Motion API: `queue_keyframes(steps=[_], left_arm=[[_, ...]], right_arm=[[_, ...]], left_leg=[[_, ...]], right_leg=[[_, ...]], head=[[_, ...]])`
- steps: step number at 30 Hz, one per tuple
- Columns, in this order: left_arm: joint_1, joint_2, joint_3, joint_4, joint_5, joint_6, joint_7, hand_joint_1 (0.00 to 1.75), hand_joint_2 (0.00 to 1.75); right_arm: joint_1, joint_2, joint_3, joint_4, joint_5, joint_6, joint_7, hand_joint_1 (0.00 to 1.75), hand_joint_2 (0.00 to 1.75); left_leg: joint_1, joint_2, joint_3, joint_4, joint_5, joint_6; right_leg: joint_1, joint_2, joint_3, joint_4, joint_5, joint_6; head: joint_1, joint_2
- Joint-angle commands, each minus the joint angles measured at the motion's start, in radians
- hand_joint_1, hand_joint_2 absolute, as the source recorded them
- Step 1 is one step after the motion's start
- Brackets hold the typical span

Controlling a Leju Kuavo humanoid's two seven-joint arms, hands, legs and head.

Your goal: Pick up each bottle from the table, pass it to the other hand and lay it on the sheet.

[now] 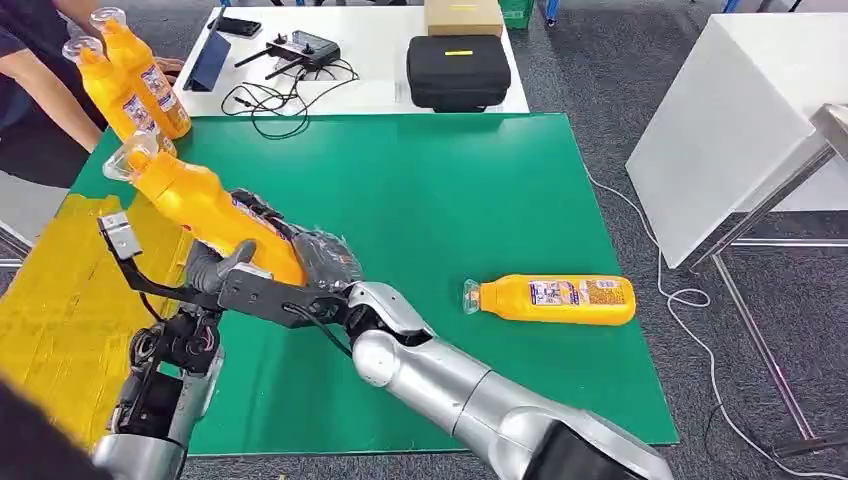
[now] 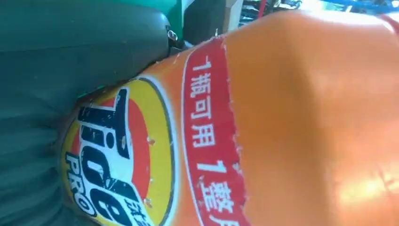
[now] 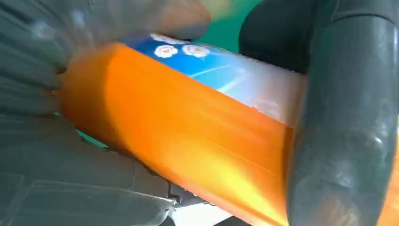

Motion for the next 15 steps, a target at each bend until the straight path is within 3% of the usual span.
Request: queue_keyframes(steps=[1,3,4,5,6,11,15], left_arm=[[-0.17,-0.026,-0.048,0.091,0.002,0.014,0.003,1.75,1.75],[-0.17,-0.026,-0.046,0.089,0.004,0.019,0.003,1.75,1.75],[-0.168,-0.022,-0.042,0.084,0.004,0.031,-0.001,1.75,1.75],[-0.167,-0.019,-0.04,0.082,0.006,0.031,-0.001,1.75,1.75],[-0.166,-0.015,-0.031,0.078,0.002,0.052,-0.005,1.75,1.75],[-0.164,0.0,-0.021,0.075,-0.006,0.06,-0.012,1.75,1.75],[-0.138,0.02,0.019,0.059,-0.064,0.121,-0.052,1.75,1.75]], right_arm=[[0.074,0.008,0.143,0.082,0.014,0.024,-0.015,1.75,1.75],[0.072,0.008,0.135,0.087,0.016,0.023,-0.017,1.75,1.75],[0.067,0.008,0.115,0.092,0.016,0.009,-0.036,1.17,1.75],[0.063,0.008,0.099,0.095,0.01,0.007,-0.043,0.0,1.75],[0.056,0.008,0.06,0.099,-0.003,0.003,-0.062,0.0,0.0],[0.03,0.008,0.014,0.115,0.003,0.006,-0.087,0.0,0.0],[0.018,-0.031,-0.143,0.058,0.048,-0.056,-0.142,0.0,0.0]], left_leg=[[0.002,-0.008,0.003,-0.001,-0.001,0.0],[0.002,-0.009,0.004,-0.001,-0.001,0.0],[0.002,-0.008,0.003,-0.001,0.0,0.0],[0.002,-0.007,0.002,0.0,0.0,0.0],[0.002,-0.005,0.001,0.0,0.0,0.0],[0.002,-0.005,0.001,0.0,0.0,0.0],[0.001,-0.003,0.0,0.0,0.0,0.0]], right_leg=[[0.002,-0.01,0.007,-0.002,-0.003,0.0],[0.002,-0.01,0.008,-0.002,-0.003,0.0],[0.002,-0.009,0.006,-0.001,-0.003,0.0],[0.002,-0.008,0.004,-0.001,-0.002,0.0],[0.002,-0.006,0.003,-0.001,-0.001,0.0],[0.002,-0.006,0.004,-0.001,-0.001,0.0],[0.001,-0.004,0.002,-0.001,-0.001,0.0]], head=[[0.0,0.0],[0.0,0.0],[0.0,0.0],[0.0,0.0],[0.0,0.0],[0.001,0.0],[0.0,0.0]])
